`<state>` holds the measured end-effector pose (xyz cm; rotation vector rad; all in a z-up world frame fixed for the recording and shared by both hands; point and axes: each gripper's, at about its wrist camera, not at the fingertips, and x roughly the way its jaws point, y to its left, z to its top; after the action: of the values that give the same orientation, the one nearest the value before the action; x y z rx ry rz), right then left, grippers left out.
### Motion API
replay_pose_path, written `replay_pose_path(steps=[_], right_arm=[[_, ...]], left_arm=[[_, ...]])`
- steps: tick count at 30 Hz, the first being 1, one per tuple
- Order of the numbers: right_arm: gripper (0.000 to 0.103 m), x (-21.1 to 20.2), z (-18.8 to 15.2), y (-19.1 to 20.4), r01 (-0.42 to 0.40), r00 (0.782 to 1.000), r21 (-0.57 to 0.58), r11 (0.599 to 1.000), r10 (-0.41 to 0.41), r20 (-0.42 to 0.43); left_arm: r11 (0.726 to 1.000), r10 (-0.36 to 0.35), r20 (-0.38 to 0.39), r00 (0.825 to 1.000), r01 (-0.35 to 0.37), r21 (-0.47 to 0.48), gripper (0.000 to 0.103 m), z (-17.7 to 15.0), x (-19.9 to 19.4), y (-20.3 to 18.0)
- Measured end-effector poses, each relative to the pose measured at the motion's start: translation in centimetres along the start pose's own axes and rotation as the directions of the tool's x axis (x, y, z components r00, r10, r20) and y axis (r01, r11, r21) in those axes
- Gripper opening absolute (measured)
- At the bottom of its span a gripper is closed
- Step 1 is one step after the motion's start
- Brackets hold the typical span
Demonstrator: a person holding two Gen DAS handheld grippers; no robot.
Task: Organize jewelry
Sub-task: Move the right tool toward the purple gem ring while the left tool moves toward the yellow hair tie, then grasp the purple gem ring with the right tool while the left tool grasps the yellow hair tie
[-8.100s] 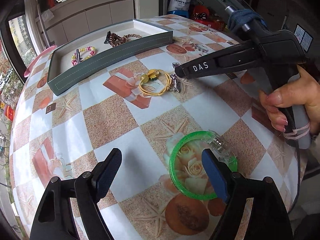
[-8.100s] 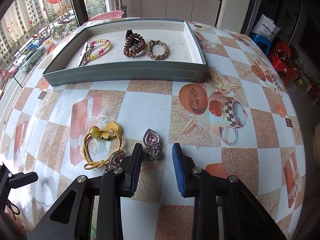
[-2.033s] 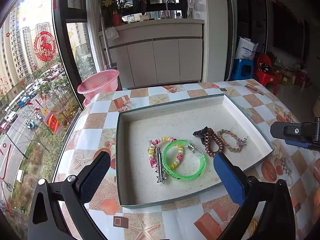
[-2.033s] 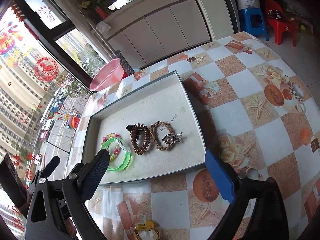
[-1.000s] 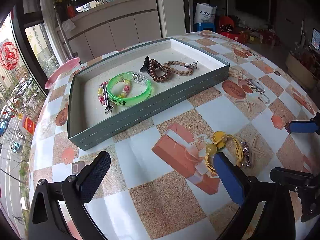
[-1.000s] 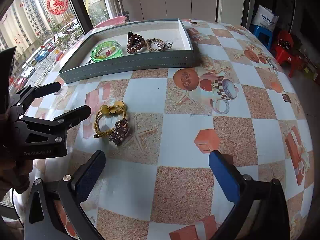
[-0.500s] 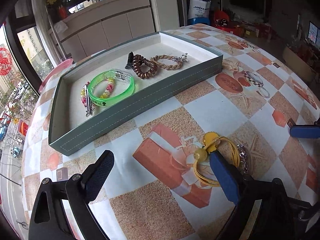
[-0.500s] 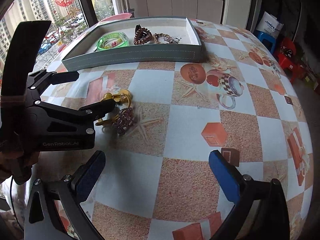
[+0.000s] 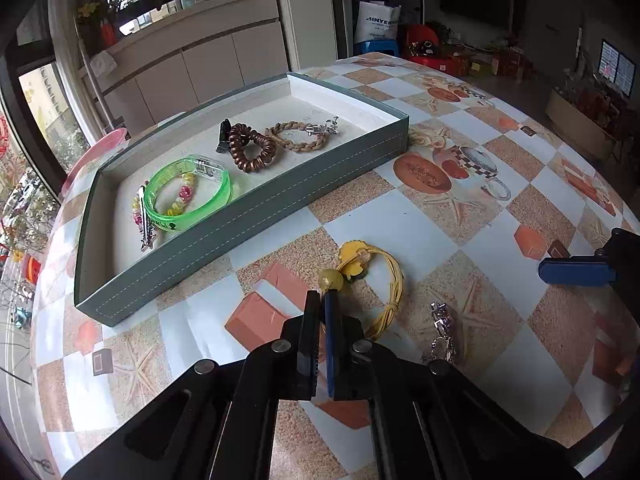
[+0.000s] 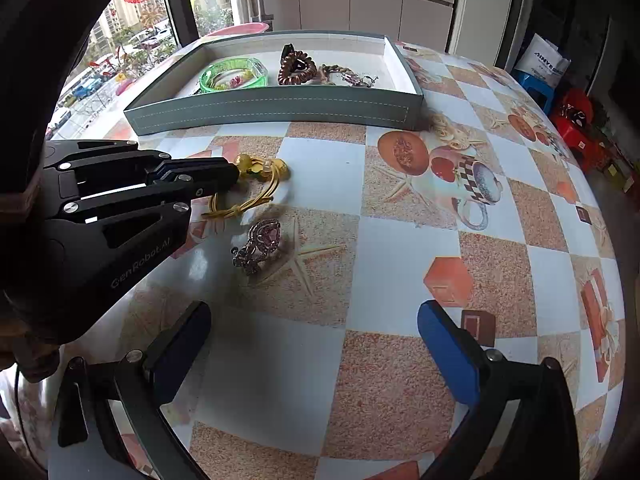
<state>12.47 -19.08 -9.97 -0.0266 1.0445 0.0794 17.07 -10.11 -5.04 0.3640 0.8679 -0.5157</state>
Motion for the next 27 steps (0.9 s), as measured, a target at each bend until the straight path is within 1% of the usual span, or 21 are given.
replay_pose_path(steps=[4, 7, 10, 11, 12, 13, 14, 15, 17, 18, 21, 22, 27], right_arm=[[0.102, 0.3, 0.5, 0.3, 0.002, 1.0, 0.002, 1.0, -0.002, 0.009], [0.097, 0.8, 1.2, 1.0, 0.016, 1.0, -0.007, 1.0, -0.016, 0.021], [0.085, 1.0, 2.0, 1.9, 0.019, 0.999, -0.016, 1.0, -0.018, 0.034], [0.076, 1.0, 2.3, 2.2, 0.021, 0.999, -0.02, 1.0, -0.02, 0.039], [0.063, 1.0, 2.5, 2.4, 0.023, 0.999, -0.023, 0.999, -0.022, 0.044], [0.055, 1.0, 2.8, 2.6, 0.024, 0.999, -0.023, 0.999, -0.023, 0.047], [0.035, 0.9, 3.0, 2.8, 0.025, 0.999, -0.017, 1.0, -0.024, 0.048], [0.029, 0.9, 3.1, 2.8, 0.028, 0.998, -0.01, 1.0, -0.028, 0.048], [0.027, 0.8, 3.3, 2.6, 0.021, 0.999, 0.013, 1.0, -0.022, 0.049], [0.014, 0.6, 3.3, 2.3, 0.014, 0.998, 0.026, 1.0, -0.016, 0.053], [0.013, 0.2, 3.3, 1.4, -0.011, 0.999, 0.071, 0.997, 0.008, 0.052], [0.008, 0.0, 3.2, 1.1, -0.014, 0.999, 0.08, 0.997, 0.01, 0.053], [0.008, -1.0, 3.3, -0.4, -0.039, 0.997, 0.131, 0.991, 0.03, 0.069]], left_arm=[[0.998, 0.004, -0.01, 1.0, -0.005, -0.069, 0.015, -0.6, -0.4, 2.2], [0.994, 0.006, -0.013, 1.0, -0.007, -0.108, 0.015, -1.1, -0.7, 3.6], [0.99, 0.006, -0.012, 1.0, -0.008, -0.139, 0.015, -1.6, -1.0, 4.6], [0.989, 0.005, -0.013, 1.0, -0.007, -0.148, 0.015, -1.8, -1.0, 4.8], [0.988, 0.002, -0.013, 1.0, -0.004, -0.155, 0.015, -1.9, -1.1, 5.0], [0.987, -0.001, -0.012, 1.0, -0.001, -0.163, 0.015, -2.0, -1.1, 5.1], [0.985, -0.006, -0.011, 1.0, 0.004, -0.171, 0.015, -2.0, -1.3, 5.3], [0.984, -0.012, -0.008, 1.0, 0.011, -0.18, 0.015, -2.1, -1.5, 5.4], [0.98, -0.025, 0.003, 1.0, 0.025, -0.196, 0.015, -2.1, -1.9, 5.7], [0.979, -0.028, 0.011, 1.0, 0.029, -0.199, 0.015, -2.1, -2.2, 5.8], [0.978, -0.034, 0.035, 0.999, 0.04, -0.204, 0.015, -1.9, -3.1, 6.1], [0.978, -0.035, 0.041, 0.999, 0.043, -0.206, 0.015, -1.8, -3.4, 6.2], [0.974, -0.048, 0.064, 0.997, 0.06, -0.217, 0.015, -1.4, -4.4, 6.6]])
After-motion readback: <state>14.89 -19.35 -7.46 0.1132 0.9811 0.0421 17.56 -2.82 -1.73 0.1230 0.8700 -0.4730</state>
